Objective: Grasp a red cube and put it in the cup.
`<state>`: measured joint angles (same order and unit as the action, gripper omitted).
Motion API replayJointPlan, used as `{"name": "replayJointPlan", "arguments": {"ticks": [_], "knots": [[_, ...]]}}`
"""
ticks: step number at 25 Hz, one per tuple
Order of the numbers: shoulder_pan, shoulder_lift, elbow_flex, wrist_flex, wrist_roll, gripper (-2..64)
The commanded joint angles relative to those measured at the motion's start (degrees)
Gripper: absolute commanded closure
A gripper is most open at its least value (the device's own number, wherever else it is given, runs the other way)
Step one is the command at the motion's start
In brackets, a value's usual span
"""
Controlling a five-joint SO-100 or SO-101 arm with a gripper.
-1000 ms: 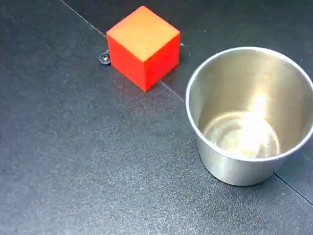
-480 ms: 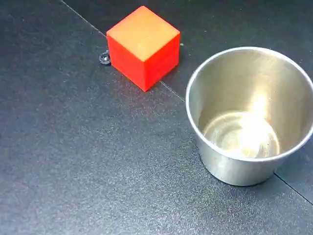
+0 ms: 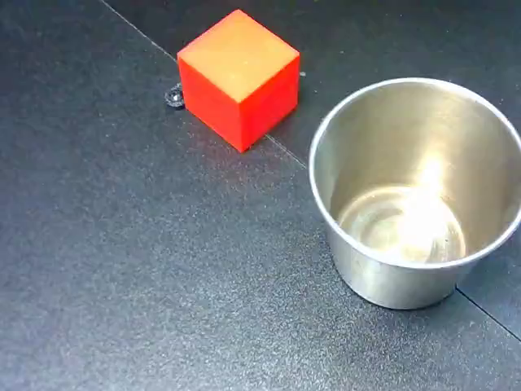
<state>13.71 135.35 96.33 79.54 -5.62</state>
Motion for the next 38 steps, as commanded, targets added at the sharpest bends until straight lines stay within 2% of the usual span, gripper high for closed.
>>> {"name": "replayJointPlan", "arguments": {"ticks": [1, 10, 13, 16, 21, 26, 34, 38], "knots": [[2.02, 0.00, -0.18, 0.18, 0.09, 34.9], [9.49, -0.44, -1.32, -0.79, -0.88, 35.0], [12.13, -4.39, -2.37, -0.88, -1.14, 35.0], [13.10, -10.72, -7.73, -0.88, -1.23, 35.0], [13.10, -22.68, -22.15, 0.09, -1.93, 35.0], [13.10, -31.73, -29.62, 0.18, -9.93, 35.0], [13.10, -41.48, -30.23, 0.35, -20.65, 35.0], [13.10, -45.88, -30.23, 0.44, -21.80, 35.0]]}}
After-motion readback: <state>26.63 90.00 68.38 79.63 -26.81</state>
